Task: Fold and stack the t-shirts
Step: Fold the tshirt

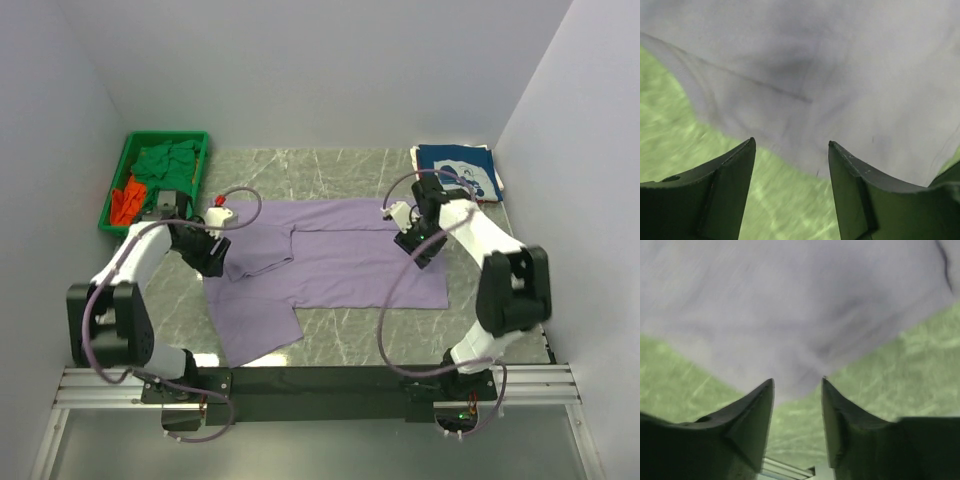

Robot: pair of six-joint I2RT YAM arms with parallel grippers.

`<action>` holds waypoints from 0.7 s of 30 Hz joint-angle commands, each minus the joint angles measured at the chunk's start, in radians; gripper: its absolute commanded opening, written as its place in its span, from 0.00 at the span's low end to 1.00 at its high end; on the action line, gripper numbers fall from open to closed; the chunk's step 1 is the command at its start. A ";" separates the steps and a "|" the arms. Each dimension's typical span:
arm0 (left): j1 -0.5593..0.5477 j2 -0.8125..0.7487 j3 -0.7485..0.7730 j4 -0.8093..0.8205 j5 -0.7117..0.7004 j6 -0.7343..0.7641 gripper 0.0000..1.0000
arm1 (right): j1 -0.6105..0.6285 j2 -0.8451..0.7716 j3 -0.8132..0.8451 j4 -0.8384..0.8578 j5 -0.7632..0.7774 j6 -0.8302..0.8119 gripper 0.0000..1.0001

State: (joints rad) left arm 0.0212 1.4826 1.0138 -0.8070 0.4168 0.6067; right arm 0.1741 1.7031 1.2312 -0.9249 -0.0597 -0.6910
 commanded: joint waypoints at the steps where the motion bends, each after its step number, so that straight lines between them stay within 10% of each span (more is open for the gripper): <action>1: 0.006 -0.123 -0.021 -0.162 0.044 0.272 0.65 | 0.007 -0.154 -0.096 -0.065 -0.029 -0.097 0.48; 21: 0.008 -0.274 -0.320 -0.063 -0.021 0.505 0.62 | 0.056 -0.350 -0.593 0.261 0.155 -0.183 0.43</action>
State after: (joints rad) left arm 0.0292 1.2156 0.6975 -0.9123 0.3897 1.0794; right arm 0.2249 1.3502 0.6491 -0.7391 0.0635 -0.8570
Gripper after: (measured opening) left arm 0.614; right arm 0.434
